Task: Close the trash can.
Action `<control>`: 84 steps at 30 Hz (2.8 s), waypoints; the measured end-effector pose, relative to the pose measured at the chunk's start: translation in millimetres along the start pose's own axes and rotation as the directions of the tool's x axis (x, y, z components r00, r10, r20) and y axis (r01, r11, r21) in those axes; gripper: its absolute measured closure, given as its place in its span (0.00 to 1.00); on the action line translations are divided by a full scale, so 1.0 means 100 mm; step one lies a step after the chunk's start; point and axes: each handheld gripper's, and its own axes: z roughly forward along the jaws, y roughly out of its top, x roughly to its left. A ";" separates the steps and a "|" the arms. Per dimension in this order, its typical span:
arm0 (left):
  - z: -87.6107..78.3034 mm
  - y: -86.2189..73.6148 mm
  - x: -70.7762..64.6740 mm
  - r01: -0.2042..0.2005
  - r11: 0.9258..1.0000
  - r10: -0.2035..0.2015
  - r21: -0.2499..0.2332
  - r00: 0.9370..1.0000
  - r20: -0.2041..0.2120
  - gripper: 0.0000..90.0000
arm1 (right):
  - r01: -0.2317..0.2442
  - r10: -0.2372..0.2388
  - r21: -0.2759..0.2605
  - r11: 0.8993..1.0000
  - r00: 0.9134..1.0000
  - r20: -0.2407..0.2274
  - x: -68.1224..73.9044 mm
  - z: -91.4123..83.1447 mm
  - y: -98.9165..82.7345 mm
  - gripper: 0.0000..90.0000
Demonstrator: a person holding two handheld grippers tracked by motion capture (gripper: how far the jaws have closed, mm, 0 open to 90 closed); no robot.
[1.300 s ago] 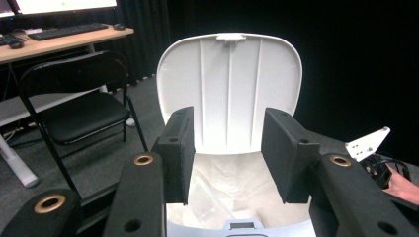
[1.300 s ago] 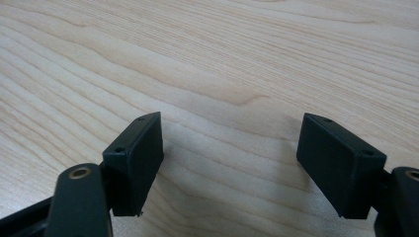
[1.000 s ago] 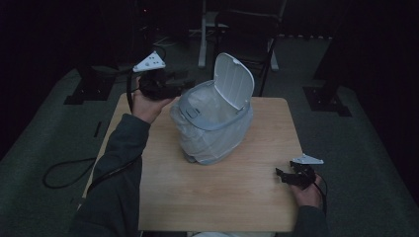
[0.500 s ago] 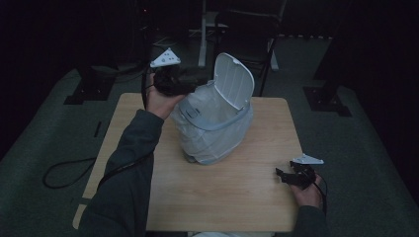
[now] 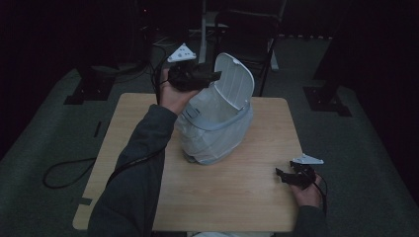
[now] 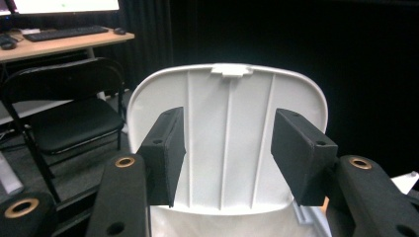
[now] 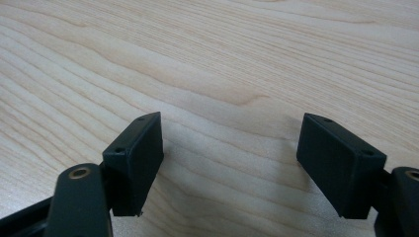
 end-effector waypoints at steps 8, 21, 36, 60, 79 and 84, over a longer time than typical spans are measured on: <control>0.15 0.10 -0.02 0.043 0.998 -0.044 -0.038 0.998 -0.037 0.56 | 0.000 0.000 0.000 1.000 1.000 0.000 0.00 0.00 0.00 0.28; 0.42 0.18 -0.11 0.078 0.995 -0.085 -0.064 0.989 -0.119 0.57 | 0.000 0.000 0.000 1.000 1.000 -0.001 0.00 0.00 0.00 0.28; 0.64 0.33 -0.24 0.061 0.996 -0.067 -0.061 0.992 -0.104 0.68 | 0.000 0.000 0.000 1.000 1.000 0.000 0.00 0.00 0.00 0.28; 0.30 0.20 -0.32 -0.034 0.999 0.031 -0.012 0.988 -0.154 0.66 | 0.003 -0.003 0.000 1.000 1.000 -0.001 0.00 0.00 0.00 0.28; -0.12 -0.33 -0.24 -0.019 0.999 0.027 0.047 0.984 -0.175 0.65 | 0.003 -0.003 0.001 1.000 1.000 0.002 0.00 0.00 0.00 0.28; -0.14 -0.48 -0.22 -0.016 0.997 0.027 0.071 0.986 -0.164 0.66 | 0.002 -0.002 -0.001 1.000 1.000 0.002 0.00 0.00 0.00 0.28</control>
